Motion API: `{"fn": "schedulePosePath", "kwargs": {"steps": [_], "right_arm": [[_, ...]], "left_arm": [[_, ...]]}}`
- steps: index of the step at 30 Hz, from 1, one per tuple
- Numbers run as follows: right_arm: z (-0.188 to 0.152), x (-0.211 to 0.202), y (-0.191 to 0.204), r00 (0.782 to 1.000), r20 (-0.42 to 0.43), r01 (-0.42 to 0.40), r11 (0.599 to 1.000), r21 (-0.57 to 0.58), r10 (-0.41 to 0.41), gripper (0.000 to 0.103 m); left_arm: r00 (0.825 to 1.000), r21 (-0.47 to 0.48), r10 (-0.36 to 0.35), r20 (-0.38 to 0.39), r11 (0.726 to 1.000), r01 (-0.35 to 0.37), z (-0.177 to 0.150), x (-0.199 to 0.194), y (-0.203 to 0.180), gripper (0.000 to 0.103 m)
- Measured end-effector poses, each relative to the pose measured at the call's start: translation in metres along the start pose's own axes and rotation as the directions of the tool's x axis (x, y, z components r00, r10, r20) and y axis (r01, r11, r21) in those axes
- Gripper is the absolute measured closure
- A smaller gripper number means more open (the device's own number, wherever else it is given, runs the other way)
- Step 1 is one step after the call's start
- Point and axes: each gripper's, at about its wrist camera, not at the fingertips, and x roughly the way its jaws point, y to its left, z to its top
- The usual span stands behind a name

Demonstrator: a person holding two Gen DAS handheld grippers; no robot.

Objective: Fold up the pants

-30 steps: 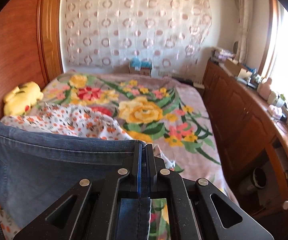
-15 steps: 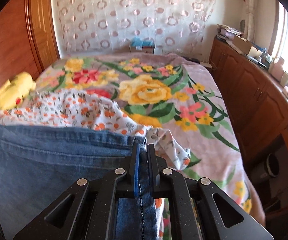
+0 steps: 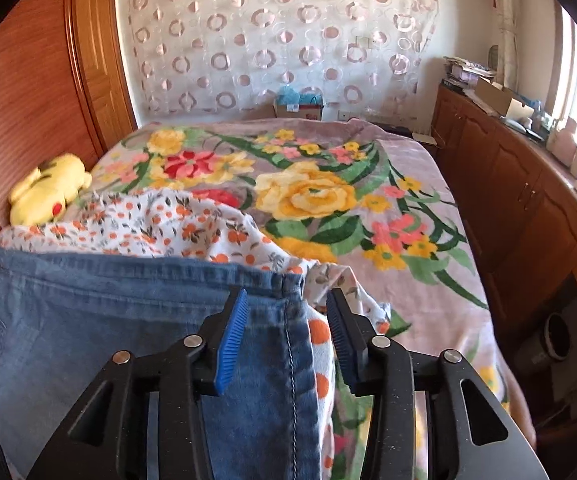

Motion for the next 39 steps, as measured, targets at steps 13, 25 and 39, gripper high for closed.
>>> {"fn": "schedulePosePath", "kwargs": {"steps": [13, 25, 39], "right_arm": [[0.013, 0.018, -0.014, 0.989, -0.128, -0.069, 0.997, 0.017, 0.071, 0.058], [0.04, -0.018, -0.018, 0.994, 0.058, -0.098, 0.995, 0.018, 0.097, 0.099], [0.061, 0.017, -0.006, 0.998, -0.06, 0.026, 0.999, 0.029, -0.024, 0.083]], "left_arm": [[0.991, 0.091, -0.126, -0.054, 0.987, 0.13, 0.0, 0.022, -0.059, 0.052], [0.99, 0.099, -0.106, -0.097, 0.988, 0.115, -0.002, 0.036, -0.065, 0.052], [0.991, 0.12, -0.128, -0.045, 0.984, 0.132, 0.014, 0.019, -0.078, 0.052]]}}
